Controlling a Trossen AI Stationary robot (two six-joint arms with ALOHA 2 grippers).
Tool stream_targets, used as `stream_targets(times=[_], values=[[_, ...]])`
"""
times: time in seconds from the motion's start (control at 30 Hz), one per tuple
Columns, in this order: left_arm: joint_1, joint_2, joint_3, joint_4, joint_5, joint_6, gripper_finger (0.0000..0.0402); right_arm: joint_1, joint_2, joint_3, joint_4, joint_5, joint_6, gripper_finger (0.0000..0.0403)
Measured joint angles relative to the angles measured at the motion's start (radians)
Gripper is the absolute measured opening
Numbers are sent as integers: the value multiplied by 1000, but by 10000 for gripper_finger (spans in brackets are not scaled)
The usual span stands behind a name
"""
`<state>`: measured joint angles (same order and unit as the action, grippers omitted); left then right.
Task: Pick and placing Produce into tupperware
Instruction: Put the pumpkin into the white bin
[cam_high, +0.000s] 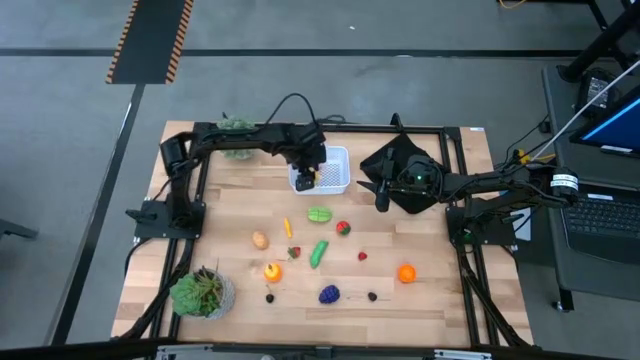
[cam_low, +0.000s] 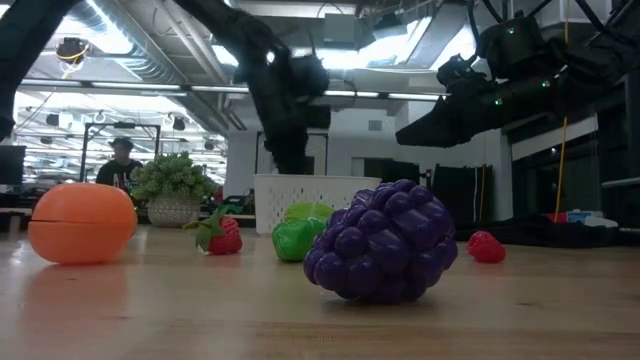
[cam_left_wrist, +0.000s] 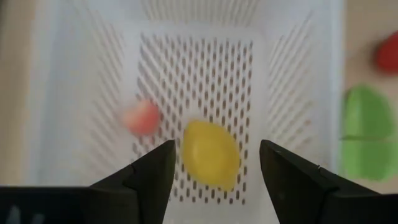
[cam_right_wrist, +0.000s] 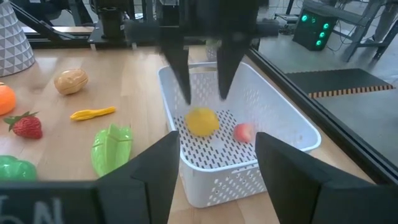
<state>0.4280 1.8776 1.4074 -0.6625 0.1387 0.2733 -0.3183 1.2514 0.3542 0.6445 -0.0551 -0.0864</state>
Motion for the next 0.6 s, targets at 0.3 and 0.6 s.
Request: stream_targets(times=[0.3,0.6], values=[[-43,-187,-53,147,6,33,227,0,-44,0,-42,0,-4,212],[-116,-443,-423,483,10,-56,227,2,-103,0,-108,0,-8,212]])
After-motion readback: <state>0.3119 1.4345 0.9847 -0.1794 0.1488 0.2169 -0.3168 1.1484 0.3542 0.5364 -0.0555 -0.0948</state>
